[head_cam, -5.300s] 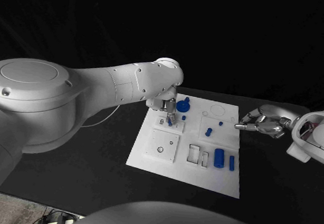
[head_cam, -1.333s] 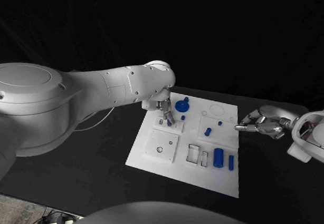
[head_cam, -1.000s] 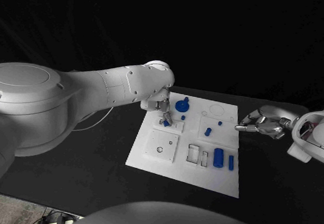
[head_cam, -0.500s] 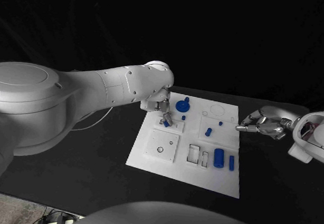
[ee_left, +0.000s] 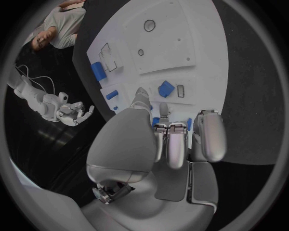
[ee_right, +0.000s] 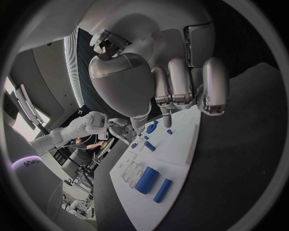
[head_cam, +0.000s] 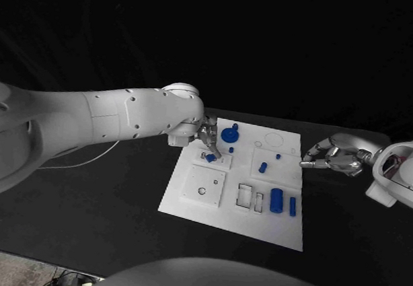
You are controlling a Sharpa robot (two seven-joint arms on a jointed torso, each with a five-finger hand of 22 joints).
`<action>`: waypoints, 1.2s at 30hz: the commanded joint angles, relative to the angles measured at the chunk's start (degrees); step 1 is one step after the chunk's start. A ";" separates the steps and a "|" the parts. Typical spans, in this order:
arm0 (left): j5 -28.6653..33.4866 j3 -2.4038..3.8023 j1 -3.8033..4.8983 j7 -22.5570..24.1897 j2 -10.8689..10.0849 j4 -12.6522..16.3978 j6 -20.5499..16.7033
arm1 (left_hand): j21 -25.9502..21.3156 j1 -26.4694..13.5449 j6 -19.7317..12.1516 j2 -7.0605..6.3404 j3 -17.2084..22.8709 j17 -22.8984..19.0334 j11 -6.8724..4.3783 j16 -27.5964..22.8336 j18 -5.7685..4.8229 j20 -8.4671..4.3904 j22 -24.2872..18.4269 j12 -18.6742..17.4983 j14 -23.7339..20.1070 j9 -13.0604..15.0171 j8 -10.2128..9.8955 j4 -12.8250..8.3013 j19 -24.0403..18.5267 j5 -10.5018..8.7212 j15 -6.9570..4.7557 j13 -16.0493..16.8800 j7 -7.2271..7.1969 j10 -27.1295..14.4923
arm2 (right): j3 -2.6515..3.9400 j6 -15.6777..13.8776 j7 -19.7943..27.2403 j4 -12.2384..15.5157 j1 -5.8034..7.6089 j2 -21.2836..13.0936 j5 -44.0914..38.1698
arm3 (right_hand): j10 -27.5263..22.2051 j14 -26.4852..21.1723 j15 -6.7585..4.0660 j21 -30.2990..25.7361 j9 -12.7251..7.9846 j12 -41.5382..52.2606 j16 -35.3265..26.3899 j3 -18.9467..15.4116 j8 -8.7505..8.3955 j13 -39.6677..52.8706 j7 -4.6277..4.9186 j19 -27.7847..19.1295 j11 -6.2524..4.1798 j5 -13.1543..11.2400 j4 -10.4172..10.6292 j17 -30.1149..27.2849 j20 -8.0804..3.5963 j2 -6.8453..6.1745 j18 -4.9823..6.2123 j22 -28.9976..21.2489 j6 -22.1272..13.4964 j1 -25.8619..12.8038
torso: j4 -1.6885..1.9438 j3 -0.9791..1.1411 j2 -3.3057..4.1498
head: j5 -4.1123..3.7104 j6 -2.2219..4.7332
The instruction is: Assemble the parts on the task board
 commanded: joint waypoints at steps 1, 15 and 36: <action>-2.67 0.00 0.33 12.52 -3.41 6.00 -14.12 | 0.72 2.24 -0.45 -0.13 2.01 15.10 0.54 0.14 0.06 0.64 11.93 0.17 5.92 -0.36 0.46 -0.45 1.52 -0.06 0.58 15.09 0.19 5.96 | 0.00 -7.36 6.67 1.51 -0.02 -0.07 -0.33 | 6.17 6.02 -0.79 0.88 -0.26 -0.21 0.20 2.10 -0.75 14.93 -0.36 0.75 -1.05 -2.81 -3.18 15.06 -0.49 1.71 0.14 12.05 -1.12 6.84 | 0.01 0.02 -0.05 | -0.15 -0.01; 2.08 -0.98 0.86 21.34 -19.26 20.70 -35.64 | 9.36 2.37 4.87 2.45 7.31 15.10 0.06 0.14 -1.52 0.75 14.11 0.17 5.92 -7.97 1.15 0.08 4.67 10.77 0.39 15.09 -1.16 5.96 | 0.08 -11.95 8.66 1.03 0.89 10.09 -9.83 | 6.17 6.02 -1.61 6.37 -4.72 -0.21 0.20 7.04 -6.03 14.93 -0.97 5.63 -1.95 1.86 -7.82 15.06 -1.50 -1.16 -1.44 14.15 -1.58 13.28 | 0.75 0.03 0.10 | -0.10 -0.01; 11.34 -1.78 0.88 20.84 -28.32 26.12 -34.65 | 10.21 4.26 12.09 1.65 11.29 15.10 1.54 0.14 -1.67 1.76 14.28 0.17 5.92 -31.66 -14.34 0.09 4.84 15.49 1.42 15.09 0.73 5.96 | 0.47 -8.30 5.16 -13.38 -5.56 29.83 -20.76 | 6.17 6.02 -1.33 7.21 -9.80 -0.21 0.20 11.68 -8.45 14.93 -0.32 6.33 -1.37 10.98 -7.67 15.06 -1.24 -4.80 -1.69 14.47 4.87 11.79 | 2.89 -1.12 0.27 | -1.77 -0.01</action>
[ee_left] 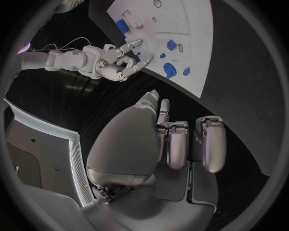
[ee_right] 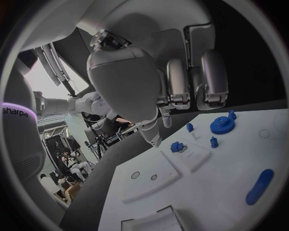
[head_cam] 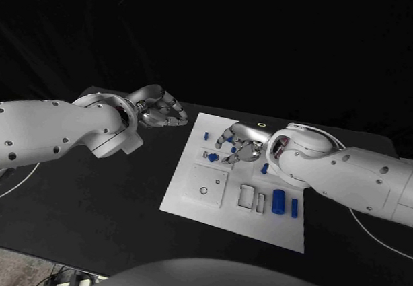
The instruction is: Assemble the parts on the task board
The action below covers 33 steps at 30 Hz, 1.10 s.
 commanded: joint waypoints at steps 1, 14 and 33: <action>2.50 0.03 0.08 0.83 0.06 0.27 0.06 | 0.03 0.81 0.52 0.16 0.43 15.07 0.40 0.14 -0.70 0.54 14.29 0.13 6.14 -0.70 -0.31 -0.08 4.84 0.78 0.40 14.99 0.03 5.85 | 0.23 2.00 -1.35 -2.08 -0.95 1.85 -3.75 | 7.09 6.07 -0.12 0.29 -0.73 -0.25 0.20 1.38 -0.91 14.74 0.20 4.67 -0.37 5.40 0.33 15.08 -0.07 0.60 -0.81 14.52 0.09 1.33 | 0.29 -0.17 -0.03 | 0.03 -0.01; 2.75 0.03 0.08 0.07 0.19 0.48 1.41 | -0.14 1.29 0.96 0.29 0.87 15.07 0.37 0.14 -0.65 0.58 14.23 0.13 6.14 -1.40 -0.44 -0.18 4.76 1.35 0.40 14.99 -0.02 5.85 | 0.80 -0.32 -2.56 -7.31 -3.44 6.38 -4.82 | 7.09 6.07 -0.18 1.64 -0.12 -0.25 0.20 8.69 -1.67 14.74 0.02 5.84 -0.47 11.51 1.22 15.08 -0.03 -3.84 -1.23 15.07 -3.71 -1.88 | 0.21 -0.19 -0.15 | 0.59 -0.01; 2.53 0.03 0.06 -1.26 0.64 0.47 3.26 | -0.30 1.46 1.19 0.42 1.08 15.07 0.36 0.14 -0.61 0.58 14.18 0.13 6.14 -1.62 -0.41 -0.16 4.69 1.38 0.39 14.99 -0.04 5.85 | 0.86 -1.86 -4.37 -10.38 -4.82 8.20 -7.14 | 7.09 6.07 -0.48 1.51 7.78 -0.25 0.20 13.55 1.44 14.74 -0.41 5.73 -0.81 4.69 1.30 15.08 -0.30 -6.32 -1.19 15.02 -5.73 -5.72 | 0.18 -0.24 -0.18 | 0.64 -0.01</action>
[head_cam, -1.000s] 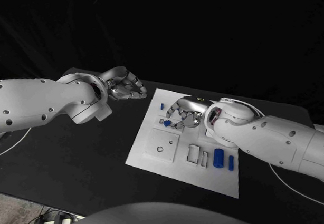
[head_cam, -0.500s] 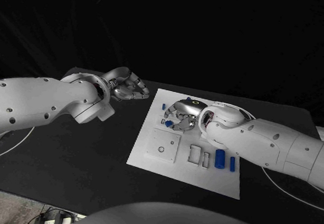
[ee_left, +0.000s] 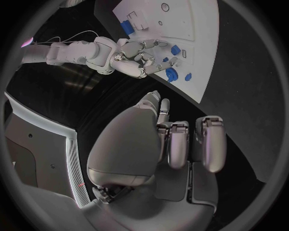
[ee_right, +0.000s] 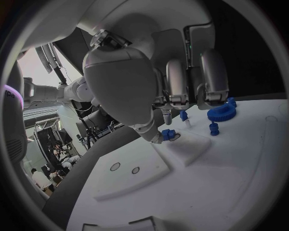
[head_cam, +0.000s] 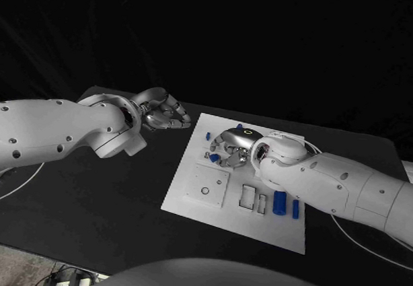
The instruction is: Assemble the parts on the task board
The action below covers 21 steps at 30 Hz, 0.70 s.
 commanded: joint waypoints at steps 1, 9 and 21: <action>0.24 0.03 0.06 -0.37 0.19 0.17 1.50 | -0.30 0.57 0.37 -0.01 0.31 15.09 0.36 0.14 -0.61 0.38 14.18 0.13 6.13 -0.08 -0.31 -0.02 4.90 0.25 0.40 14.95 -0.04 5.85 | 0.02 -1.16 -0.67 -0.40 -0.20 0.31 -1.73 | 5.76 6.08 -0.52 0.12 2.57 0.20 0.20 0.51 1.21 15.05 -0.15 5.74 -0.16 -0.45 -0.20 15.09 -0.35 -0.25 -0.32 15.04 -0.61 -0.93 | -0.05 -0.04 -0.01 | 0.30 -0.01; 0.21 0.03 0.03 -0.40 0.28 0.04 1.80 | -0.37 0.62 0.50 0.16 0.47 15.09 0.36 0.14 -0.59 0.38 14.16 0.13 6.13 -0.25 -0.30 0.02 4.86 0.13 0.39 14.95 -0.05 5.85 | 0.03 -1.28 -0.36 -1.69 -0.56 1.19 -1.63 | 5.76 6.08 -0.71 -0.04 9.50 0.20 0.20 1.71 4.56 15.05 -0.37 5.61 -0.36 -0.03 -0.57 15.09 -0.43 -0.24 -0.27 14.97 -0.61 -1.97 | 0.04 -0.09 -0.04 | 0.13 -0.01; 0.20 0.03 0.03 -0.45 0.80 -0.21 2.13 | -0.45 0.87 0.73 0.45 0.80 15.09 0.32 0.14 -0.57 0.38 14.13 0.13 6.13 -0.53 -0.25 -0.03 4.82 -0.01 0.37 14.95 -0.11 5.85 | 0.03 -0.26 0.47 -3.15 -0.87 1.96 -0.75 | 5.76 6.08 -0.75 -0.34 11.22 0.20 0.20 2.36 5.04 15.05 -0.63 5.33 -0.53 -0.09 -0.73 15.09 -0.55 -0.47 -0.17 14.84 -0.62 -2.30 | 0.03 -0.13 -0.08 | 0.14 -0.01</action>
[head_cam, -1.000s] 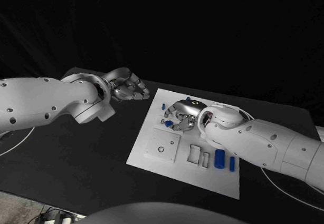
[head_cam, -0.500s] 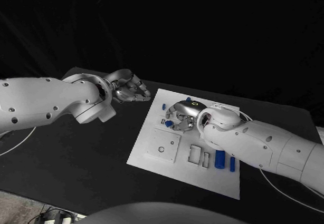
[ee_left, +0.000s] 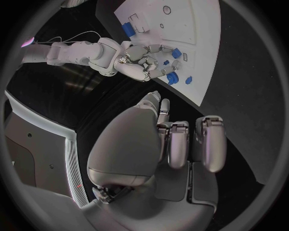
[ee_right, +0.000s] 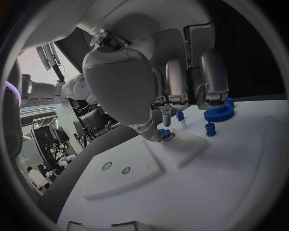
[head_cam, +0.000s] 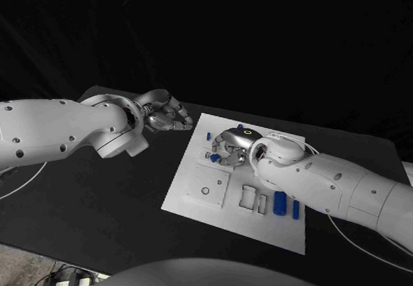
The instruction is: Assemble the parts on the task board
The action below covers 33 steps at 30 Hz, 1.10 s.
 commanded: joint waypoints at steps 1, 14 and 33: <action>0.21 0.03 0.04 0.01 0.30 -0.04 1.11 | -0.23 0.59 0.42 0.16 0.50 15.09 0.32 0.14 -0.57 0.38 14.13 0.12 6.14 -0.11 -0.25 -0.03 4.82 -0.01 0.37 14.94 -0.02 5.86 | 0.02 1.23 0.54 -0.29 -0.12 0.26 -0.10 | 5.97 6.07 -0.37 -0.36 0.09 0.21 0.20 0.45 -0.29 15.07 -0.13 5.53 -0.31 -0.20 0.03 15.09 -0.34 -0.21 -0.17 14.80 -0.44 -0.62 | 0.00 0.04 -0.05 | -0.05 -0.01; 0.20 0.03 0.05 -0.22 0.38 -0.02 1.73 | -0.29 1.13 0.63 0.31 0.89 15.09 0.25 0.14 -0.56 0.36 14.11 0.12 6.14 -0.41 -0.18 -0.21 4.79 0.09 0.33 14.94 -0.09 5.86 | 0.02 3.14 1.21 -1.11 -0.67 0.86 0.47 | 5.97 6.07 -0.24 -0.37 -3.60 0.21 0.20 2.10 -4.99 15.07 0.04 5.52 -0.16 -2.26 0.35 15.09 -0.26 -1.51 -0.17 14.80 -3.19 -1.74 | -0.06 0.05 -0.11 | 0.03 -0.01; 0.20 0.03 0.05 -1.16 0.72 -0.36 2.85 | -0.50 1.50 0.83 0.77 1.36 15.09 0.23 0.14 -0.50 0.33 14.04 0.12 6.14 -0.71 -0.10 -0.14 4.69 0.18 0.30 14.94 -0.08 5.86 | 0.02 2.01 1.98 -1.32 -0.80 1.10 0.28 | 5.97 6.07 -1.17 -1.00 5.98 0.21 0.20 4.65 4.40 15.07 -1.39 4.93 -1.45 3.92 -2.19 15.09 -1.23 -1.06 0.04 14.53 2.47 -1.35 | -0.08 0.02 -0.18 | 0.09 -0.01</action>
